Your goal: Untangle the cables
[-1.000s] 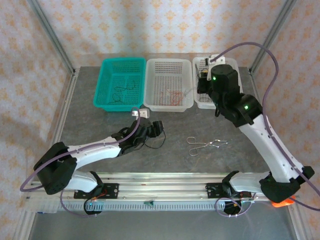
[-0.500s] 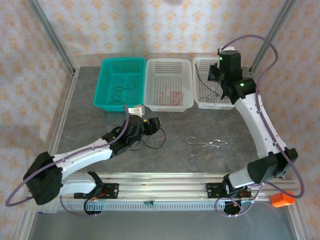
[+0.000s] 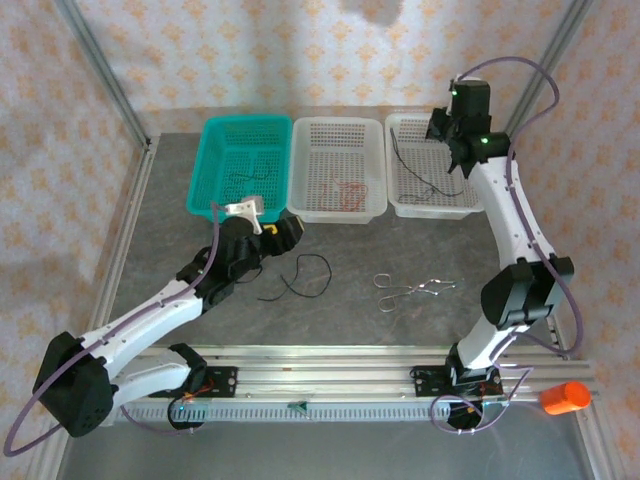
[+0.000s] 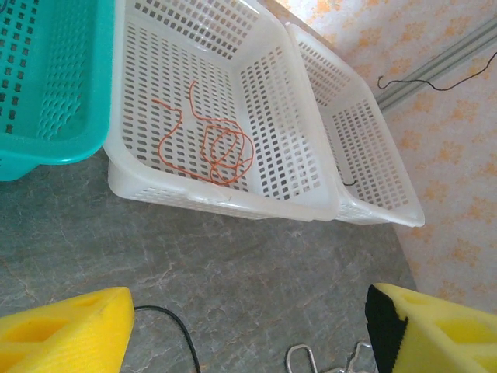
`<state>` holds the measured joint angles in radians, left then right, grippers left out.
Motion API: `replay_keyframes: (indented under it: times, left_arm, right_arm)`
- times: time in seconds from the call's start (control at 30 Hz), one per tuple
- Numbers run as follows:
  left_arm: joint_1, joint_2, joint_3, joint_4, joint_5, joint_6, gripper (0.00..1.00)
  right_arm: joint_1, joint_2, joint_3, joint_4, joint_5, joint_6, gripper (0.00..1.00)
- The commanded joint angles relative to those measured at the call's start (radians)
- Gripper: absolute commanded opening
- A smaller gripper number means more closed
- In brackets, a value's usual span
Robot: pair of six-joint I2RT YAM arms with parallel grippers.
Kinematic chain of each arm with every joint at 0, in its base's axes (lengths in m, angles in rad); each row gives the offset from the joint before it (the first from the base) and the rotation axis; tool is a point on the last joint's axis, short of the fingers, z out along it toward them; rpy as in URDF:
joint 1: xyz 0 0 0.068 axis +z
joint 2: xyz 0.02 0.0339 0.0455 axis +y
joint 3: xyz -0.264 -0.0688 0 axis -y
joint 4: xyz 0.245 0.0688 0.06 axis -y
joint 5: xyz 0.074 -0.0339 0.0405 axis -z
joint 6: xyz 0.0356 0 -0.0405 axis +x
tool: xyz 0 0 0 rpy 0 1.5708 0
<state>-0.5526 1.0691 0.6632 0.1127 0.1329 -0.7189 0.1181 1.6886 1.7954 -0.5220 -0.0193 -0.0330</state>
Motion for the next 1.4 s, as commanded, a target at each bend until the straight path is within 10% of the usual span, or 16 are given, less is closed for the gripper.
replay_keyframes:
  times: [0.0, 0.77, 1.27, 1.37]
  left_arm:
    - [0.020, 0.004, 0.045, -0.018, 0.050, -0.014, 0.82]
    - [0.018, 0.019, 0.052, -0.005, -0.057, 0.043, 0.99]
    - [0.014, 0.088, 0.134, -0.217, 0.079, 0.127, 0.99]
    - [0.011, 0.085, 0.135, -0.234, 0.094, 0.127, 0.99]
  right_arm:
    - [-0.025, 0.053, 0.050, 0.028, -0.020, 0.031, 0.00]
    - [-0.060, 0.324, -0.014, 0.052, -0.067, 0.084, 0.00]
    - [-0.060, 0.136, -0.160, 0.144, -0.059, 0.074, 0.89]
    - [-0.053, 0.057, -0.218, 0.167, -0.060, 0.090, 0.91]
